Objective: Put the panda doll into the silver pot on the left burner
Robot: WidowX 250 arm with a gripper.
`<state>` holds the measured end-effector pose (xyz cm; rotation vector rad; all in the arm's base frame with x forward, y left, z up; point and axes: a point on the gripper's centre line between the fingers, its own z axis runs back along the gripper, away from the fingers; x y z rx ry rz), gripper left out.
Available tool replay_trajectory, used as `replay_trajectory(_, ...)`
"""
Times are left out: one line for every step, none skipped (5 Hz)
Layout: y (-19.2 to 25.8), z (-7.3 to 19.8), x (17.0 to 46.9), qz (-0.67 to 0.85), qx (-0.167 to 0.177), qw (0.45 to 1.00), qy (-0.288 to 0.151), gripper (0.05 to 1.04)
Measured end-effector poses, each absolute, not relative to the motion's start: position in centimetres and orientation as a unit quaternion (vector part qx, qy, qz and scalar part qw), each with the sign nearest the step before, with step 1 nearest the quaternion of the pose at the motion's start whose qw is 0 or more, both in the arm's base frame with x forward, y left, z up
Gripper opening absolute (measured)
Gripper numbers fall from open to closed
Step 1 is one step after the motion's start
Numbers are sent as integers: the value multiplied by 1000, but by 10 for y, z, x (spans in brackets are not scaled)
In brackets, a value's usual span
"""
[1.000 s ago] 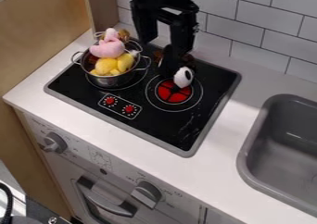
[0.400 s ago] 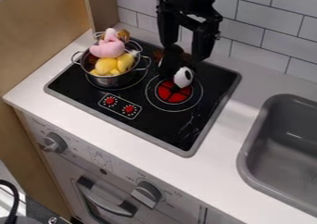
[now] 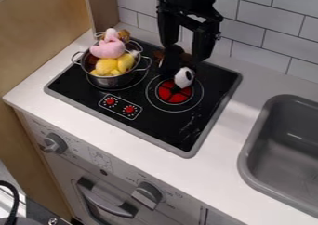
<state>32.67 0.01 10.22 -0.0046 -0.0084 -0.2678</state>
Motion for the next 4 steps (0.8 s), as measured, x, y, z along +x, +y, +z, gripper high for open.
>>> replay_trajectory(1, 102, 329, -132, 0, 991, -11, 999)
replay_trajectory(7, 79, 334, -126, 27, 988, -85, 999)
replay_trajectory(16, 84, 337, -132, 62, 982, -118, 999)
replay_trajectory(18, 83, 337, -131, 66, 982, -119, 999)
